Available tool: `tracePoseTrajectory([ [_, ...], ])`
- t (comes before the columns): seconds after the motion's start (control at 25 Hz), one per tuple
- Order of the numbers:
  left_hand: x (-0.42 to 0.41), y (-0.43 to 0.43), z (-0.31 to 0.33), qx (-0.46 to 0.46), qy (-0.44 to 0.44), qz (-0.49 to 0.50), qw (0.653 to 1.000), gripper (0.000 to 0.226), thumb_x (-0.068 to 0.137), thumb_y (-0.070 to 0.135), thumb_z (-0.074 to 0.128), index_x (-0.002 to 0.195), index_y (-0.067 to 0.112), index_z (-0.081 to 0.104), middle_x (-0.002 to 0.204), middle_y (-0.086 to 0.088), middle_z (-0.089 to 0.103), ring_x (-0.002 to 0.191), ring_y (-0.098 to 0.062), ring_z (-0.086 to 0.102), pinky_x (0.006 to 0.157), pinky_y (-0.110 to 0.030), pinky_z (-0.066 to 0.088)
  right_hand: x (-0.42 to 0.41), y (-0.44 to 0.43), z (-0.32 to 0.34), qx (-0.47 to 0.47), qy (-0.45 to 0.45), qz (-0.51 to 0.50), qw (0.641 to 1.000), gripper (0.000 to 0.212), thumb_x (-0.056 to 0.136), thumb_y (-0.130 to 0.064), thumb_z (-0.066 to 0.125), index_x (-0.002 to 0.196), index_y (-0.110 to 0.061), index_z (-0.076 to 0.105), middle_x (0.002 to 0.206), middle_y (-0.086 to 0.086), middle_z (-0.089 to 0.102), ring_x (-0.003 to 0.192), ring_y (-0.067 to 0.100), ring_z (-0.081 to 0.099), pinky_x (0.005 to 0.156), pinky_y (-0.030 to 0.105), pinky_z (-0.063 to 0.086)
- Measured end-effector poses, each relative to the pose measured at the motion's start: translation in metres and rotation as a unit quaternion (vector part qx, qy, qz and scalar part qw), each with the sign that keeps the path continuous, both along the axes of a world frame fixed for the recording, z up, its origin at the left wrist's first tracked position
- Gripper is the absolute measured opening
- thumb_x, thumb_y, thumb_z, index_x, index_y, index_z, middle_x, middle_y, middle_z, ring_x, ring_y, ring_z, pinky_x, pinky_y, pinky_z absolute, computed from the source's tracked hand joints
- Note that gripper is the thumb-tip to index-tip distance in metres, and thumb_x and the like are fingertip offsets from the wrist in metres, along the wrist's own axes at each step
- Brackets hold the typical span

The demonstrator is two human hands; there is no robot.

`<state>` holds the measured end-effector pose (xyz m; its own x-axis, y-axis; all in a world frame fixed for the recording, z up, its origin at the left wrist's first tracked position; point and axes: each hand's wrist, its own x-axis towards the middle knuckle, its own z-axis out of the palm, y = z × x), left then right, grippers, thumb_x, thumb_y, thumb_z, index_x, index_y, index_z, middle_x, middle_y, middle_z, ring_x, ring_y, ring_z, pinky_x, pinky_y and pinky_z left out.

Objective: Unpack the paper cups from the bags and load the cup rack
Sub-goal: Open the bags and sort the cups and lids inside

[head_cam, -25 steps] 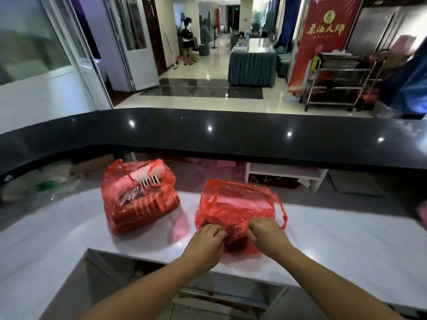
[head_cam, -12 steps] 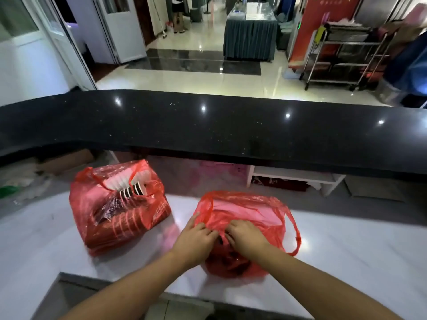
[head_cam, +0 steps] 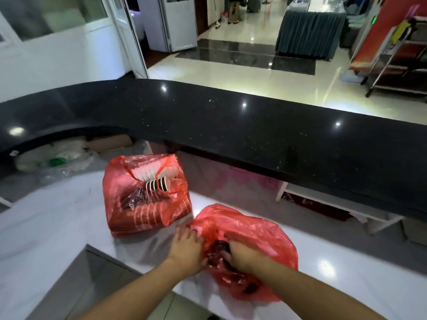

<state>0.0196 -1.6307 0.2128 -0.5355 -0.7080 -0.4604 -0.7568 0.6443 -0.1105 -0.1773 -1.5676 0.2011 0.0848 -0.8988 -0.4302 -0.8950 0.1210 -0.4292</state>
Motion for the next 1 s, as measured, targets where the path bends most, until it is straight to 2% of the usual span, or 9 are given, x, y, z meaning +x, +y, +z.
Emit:
tracePoseTrajectory([
  [0.08,-0.005,0.001,-0.003,0.030,0.067,0.050,0.996,0.063,0.088,0.059,0.040,0.139,0.023,0.045,0.142,-0.007,0.049,0.136,-0.032,0.040,0.117,-0.052,0.026,-0.003,-0.005,0.002,0.007,0.023,-0.006,1.000,0.049,0.103,-0.036,0.041,0.146,-0.013,0.039,0.142,0.015,0.052,0.128,0.031,0.050,0.112,0.035,0.032],
  [0.2,-0.013,0.002,0.000,0.028,0.198,0.088,0.976,0.043,0.092,0.050,0.041,0.123,0.023,0.056,0.122,0.000,0.062,0.114,-0.025,0.058,0.090,-0.040,0.050,-0.008,-0.004,0.019,-0.001,0.129,0.095,0.987,0.037,0.103,-0.028,0.039,0.134,-0.012,0.051,0.130,0.014,0.059,0.114,0.034,0.060,0.097,0.041,0.045],
  [0.32,-0.016,-0.001,-0.003,-0.131,0.289,-0.041,0.947,0.031,0.090,0.042,0.051,0.108,0.021,0.065,0.107,0.001,0.065,0.097,-0.028,0.061,0.079,-0.042,0.049,-0.018,0.011,0.050,-0.251,0.090,0.200,0.943,0.021,0.099,-0.029,0.046,0.103,-0.019,0.064,0.105,0.005,0.066,0.092,0.029,0.065,0.072,0.039,0.052],
  [0.4,-0.016,-0.006,-0.004,-0.181,0.307,-0.132,0.925,0.043,0.086,0.048,0.059,0.118,0.021,0.065,0.124,-0.003,0.063,0.110,-0.032,0.058,0.091,-0.047,0.045,-0.038,0.016,0.053,-0.411,0.090,0.177,0.889,0.025,0.098,-0.039,0.054,0.110,-0.022,0.067,0.120,0.003,0.066,0.110,0.024,0.061,0.091,0.041,0.050],
  [0.44,-0.016,-0.010,-0.004,-0.153,0.276,-0.150,0.937,0.059,0.084,0.057,0.056,0.131,0.022,0.060,0.141,-0.006,0.056,0.127,-0.034,0.050,0.103,-0.051,0.038,-0.052,0.013,0.054,-0.388,0.134,0.129,0.903,0.044,0.096,-0.053,0.053,0.127,-0.023,0.062,0.140,0.004,0.058,0.129,0.025,0.052,0.106,0.046,0.041],
  [0.52,-0.018,-0.016,-0.005,-0.090,0.174,-0.151,0.969,0.092,0.078,0.076,0.043,0.154,0.025,0.034,0.166,-0.007,0.020,0.152,-0.036,0.016,0.119,-0.060,0.012,-0.080,0.007,0.041,-0.206,0.187,0.056,0.959,0.087,0.087,-0.080,0.036,0.156,-0.026,0.028,0.166,0.004,0.019,0.152,0.029,0.018,0.120,0.055,0.013],
  [0.64,-0.017,-0.027,-0.017,0.014,0.052,-0.076,0.996,0.114,0.075,0.089,0.039,0.159,0.031,-0.011,0.164,-0.003,-0.020,0.150,-0.032,-0.025,0.117,-0.058,-0.019,-0.100,0.006,-0.004,-0.003,0.154,0.056,0.986,0.097,0.083,-0.089,0.019,0.156,-0.035,-0.016,0.166,-0.005,-0.016,0.153,0.026,-0.010,0.122,0.054,-0.005],
  [0.8,-0.004,-0.040,-0.043,0.144,0.018,0.023,0.989,0.122,0.068,0.099,0.032,0.158,0.030,-0.011,0.168,-0.001,-0.009,0.153,-0.022,-0.015,0.121,-0.047,-0.014,-0.090,0.005,-0.042,0.068,0.105,0.082,0.989,0.088,0.080,-0.084,-0.005,0.156,-0.041,-0.013,0.163,-0.011,-0.021,0.152,0.023,-0.019,0.122,0.052,-0.008],
  [1.0,0.015,-0.041,-0.059,0.185,0.082,-0.004,0.979,0.114,0.074,0.085,0.052,0.159,0.035,-0.007,0.168,0.004,-0.004,0.154,-0.015,-0.008,0.125,-0.043,-0.004,-0.095,0.003,-0.061,0.033,0.069,0.067,0.995,0.082,0.081,-0.077,-0.013,0.156,-0.047,0.003,0.163,-0.018,-0.018,0.147,0.014,-0.029,0.120,0.048,-0.017],
])
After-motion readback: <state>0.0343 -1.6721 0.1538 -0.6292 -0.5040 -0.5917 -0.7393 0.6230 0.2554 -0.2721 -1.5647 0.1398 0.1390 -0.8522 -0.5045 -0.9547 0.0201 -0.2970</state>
